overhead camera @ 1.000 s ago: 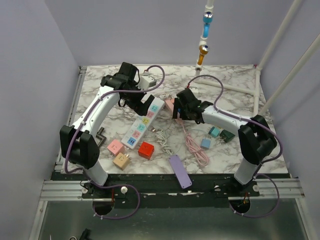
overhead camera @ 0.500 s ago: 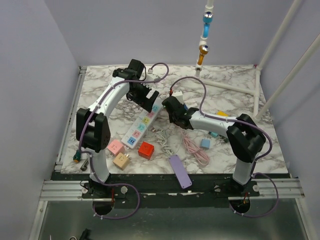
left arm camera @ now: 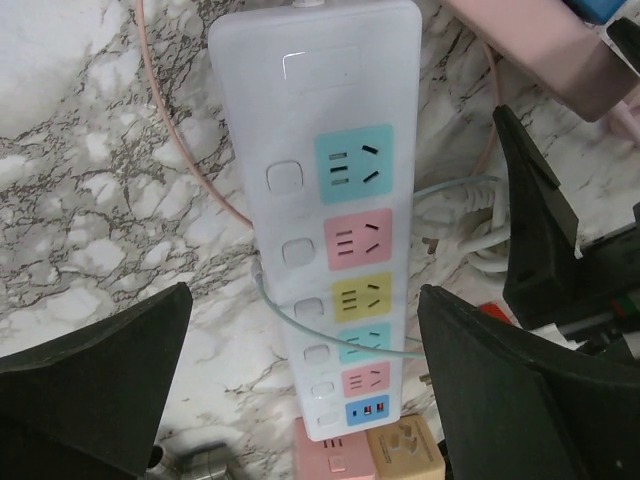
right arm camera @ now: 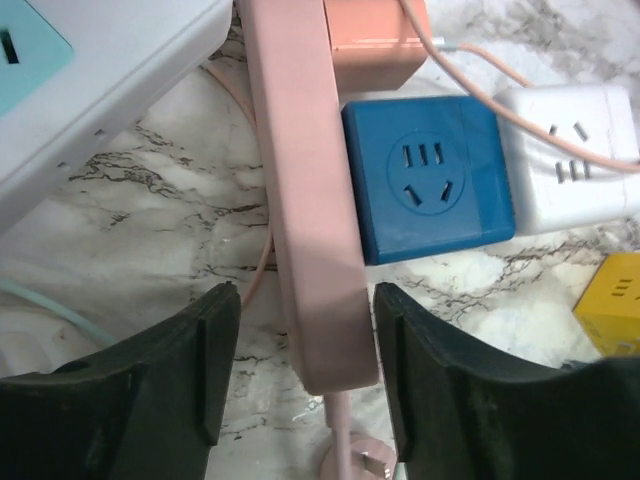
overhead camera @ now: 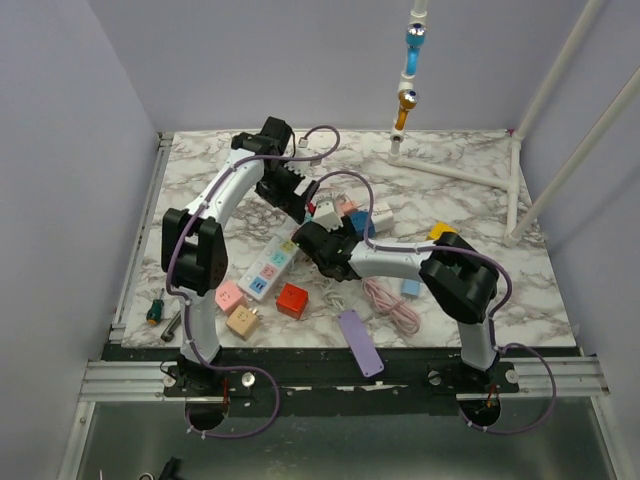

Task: Pull the plug off the socket
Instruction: Remove the plug from the socket.

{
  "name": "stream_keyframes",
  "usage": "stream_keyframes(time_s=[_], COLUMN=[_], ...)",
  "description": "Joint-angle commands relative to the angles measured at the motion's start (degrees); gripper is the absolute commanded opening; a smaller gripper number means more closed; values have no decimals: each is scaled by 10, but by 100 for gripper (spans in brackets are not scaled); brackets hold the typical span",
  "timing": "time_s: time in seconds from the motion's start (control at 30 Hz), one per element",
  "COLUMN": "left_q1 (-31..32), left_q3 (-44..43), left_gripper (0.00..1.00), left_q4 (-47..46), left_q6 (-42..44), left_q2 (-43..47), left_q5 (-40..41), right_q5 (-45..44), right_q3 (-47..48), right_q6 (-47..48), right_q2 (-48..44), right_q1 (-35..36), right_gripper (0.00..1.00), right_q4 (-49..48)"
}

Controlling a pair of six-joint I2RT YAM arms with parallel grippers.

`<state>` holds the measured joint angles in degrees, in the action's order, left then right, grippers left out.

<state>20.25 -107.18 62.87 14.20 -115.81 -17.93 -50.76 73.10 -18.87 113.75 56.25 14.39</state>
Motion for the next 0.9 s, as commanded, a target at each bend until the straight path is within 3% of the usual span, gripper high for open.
stream_keyframes(time_s=[0.0,0.2,0.4,0.53,0.63,0.73,0.87], left_q1=[-2,-9,-7,4,11,42,146], left_q3=[-11,-46,-22,81,164,279,429], left_gripper=[98,99,99,99,99,98,99], left_q4=[22,56,57,28,15,-40,-216], left_q6=[18,45,128,265,406,546,641], left_q2=[66,90,142,226,308,394,456], left_q5=[-11,-2,-41,-66,-133,-194,-123], right_q5=[22,82,300,323,307,344,455], right_q3=[15,9,-106,-127,-132,-138,-157], right_q6=[-21,-72,-147,-153,-171,-212,-251], right_q2=[-8,-81,-278,-350,-381,-388,-383], right_q1=[2,-3,-101,-141,-161,-225,-321], right_gripper=[67,86,92,93,93,93,93], right_q4=[31,63,8,31,61,83,73])
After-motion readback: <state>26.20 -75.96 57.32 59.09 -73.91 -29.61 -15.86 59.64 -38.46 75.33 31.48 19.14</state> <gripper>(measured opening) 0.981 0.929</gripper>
